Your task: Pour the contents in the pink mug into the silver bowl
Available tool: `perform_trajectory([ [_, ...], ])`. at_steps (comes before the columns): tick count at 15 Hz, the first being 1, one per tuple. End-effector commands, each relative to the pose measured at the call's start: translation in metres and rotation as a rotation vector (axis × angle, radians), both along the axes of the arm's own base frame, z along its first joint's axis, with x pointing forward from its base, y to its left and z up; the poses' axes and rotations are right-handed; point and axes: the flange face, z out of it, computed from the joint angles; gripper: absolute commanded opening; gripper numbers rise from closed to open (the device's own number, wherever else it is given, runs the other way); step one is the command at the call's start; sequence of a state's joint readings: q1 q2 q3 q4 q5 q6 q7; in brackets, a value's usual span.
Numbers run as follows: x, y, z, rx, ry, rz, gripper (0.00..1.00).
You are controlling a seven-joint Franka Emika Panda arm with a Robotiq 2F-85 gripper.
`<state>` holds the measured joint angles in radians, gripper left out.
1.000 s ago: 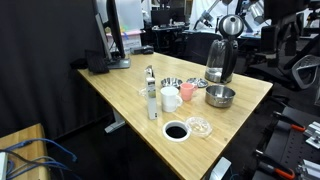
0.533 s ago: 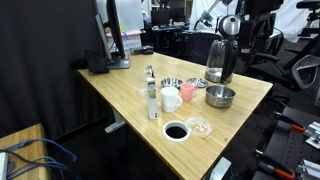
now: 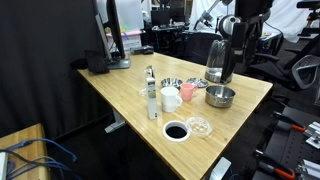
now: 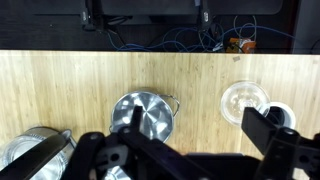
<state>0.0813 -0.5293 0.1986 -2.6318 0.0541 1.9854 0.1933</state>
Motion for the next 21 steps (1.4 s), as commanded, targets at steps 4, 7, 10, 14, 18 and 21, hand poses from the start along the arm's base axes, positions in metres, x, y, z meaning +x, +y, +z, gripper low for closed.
perform_trajectory([
  [4,0.01,-0.003,-0.004,0.009,0.016,0.058,1.0],
  [7,0.034,-0.013,-0.013,-0.046,0.023,0.155,1.0],
  [10,0.068,-0.018,-0.023,-0.067,-0.004,0.202,1.0],
  [14,0.079,-0.014,-0.033,-0.041,-0.013,0.191,1.0],
  [18,0.083,-0.013,-0.037,-0.038,-0.006,0.192,1.0],
  [21,0.082,-0.013,-0.034,-0.039,-0.012,0.192,1.0],
])
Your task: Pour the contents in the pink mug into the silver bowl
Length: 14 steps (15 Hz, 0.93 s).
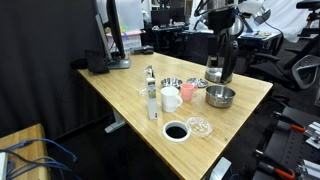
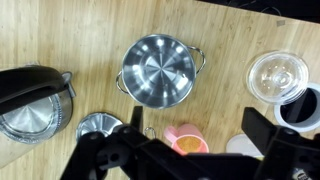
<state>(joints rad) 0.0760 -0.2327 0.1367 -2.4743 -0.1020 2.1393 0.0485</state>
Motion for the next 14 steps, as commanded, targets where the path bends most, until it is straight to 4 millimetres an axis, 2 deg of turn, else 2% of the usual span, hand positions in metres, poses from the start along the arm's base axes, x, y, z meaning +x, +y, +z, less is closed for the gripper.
perform_trajectory([
  [1,0.0,0.0,0.0,0.0,0.001,0.0,1.0],
  [3,0.002,0.0,-0.004,-0.004,-0.005,0.005,1.0],
  [8,0.029,-0.011,-0.039,-0.034,0.049,0.111,1.0],
  [14,0.065,-0.013,-0.071,0.116,0.151,0.276,1.0],
])
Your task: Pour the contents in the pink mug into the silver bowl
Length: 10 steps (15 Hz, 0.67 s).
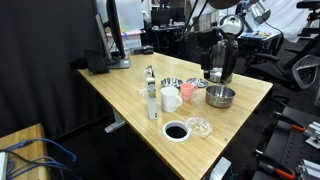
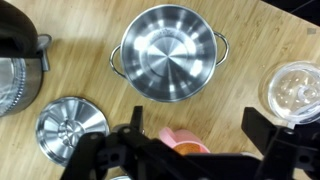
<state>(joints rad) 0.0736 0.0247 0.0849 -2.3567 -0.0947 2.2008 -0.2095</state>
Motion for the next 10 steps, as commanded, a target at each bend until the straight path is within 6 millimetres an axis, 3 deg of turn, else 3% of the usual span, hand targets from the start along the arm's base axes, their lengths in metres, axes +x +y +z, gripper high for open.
perform_trajectory([
  [1,0.022,0.0,-0.011,0.056,0.058,0.084,1.0],
  [2,0.011,0.002,-0.009,0.034,0.025,0.051,1.0],
  [10,0.014,0.005,-0.012,0.042,0.019,0.062,1.0],
])
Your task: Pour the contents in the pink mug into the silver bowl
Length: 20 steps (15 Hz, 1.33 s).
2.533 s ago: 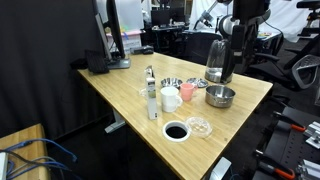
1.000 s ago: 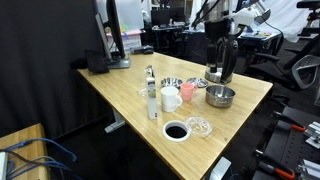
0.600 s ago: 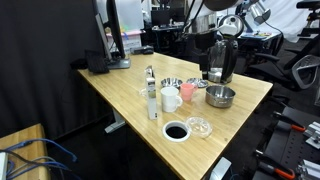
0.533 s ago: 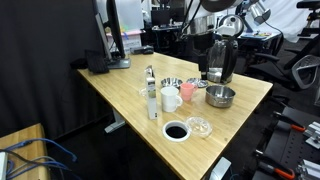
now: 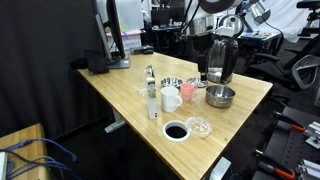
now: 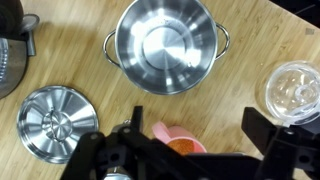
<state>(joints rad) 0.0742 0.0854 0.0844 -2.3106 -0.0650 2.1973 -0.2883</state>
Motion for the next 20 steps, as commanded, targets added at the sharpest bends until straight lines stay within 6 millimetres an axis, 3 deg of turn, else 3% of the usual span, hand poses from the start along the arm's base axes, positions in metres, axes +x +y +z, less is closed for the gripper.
perform_trajectory([
  [1,0.001,0.003,-0.004,0.011,0.002,0.098,1.0],
  [6,0.009,-0.01,-0.017,-0.016,0.03,0.31,1.0],
  [10,0.025,-0.012,-0.028,-0.011,-0.021,0.354,1.0],
  [14,0.033,-0.008,-0.054,0.018,-0.003,0.361,1.0],
  [15,0.025,-0.008,-0.048,0.001,0.0,0.342,1.0],
  [20,0.026,-0.007,-0.051,0.002,0.004,0.342,1.0],
])
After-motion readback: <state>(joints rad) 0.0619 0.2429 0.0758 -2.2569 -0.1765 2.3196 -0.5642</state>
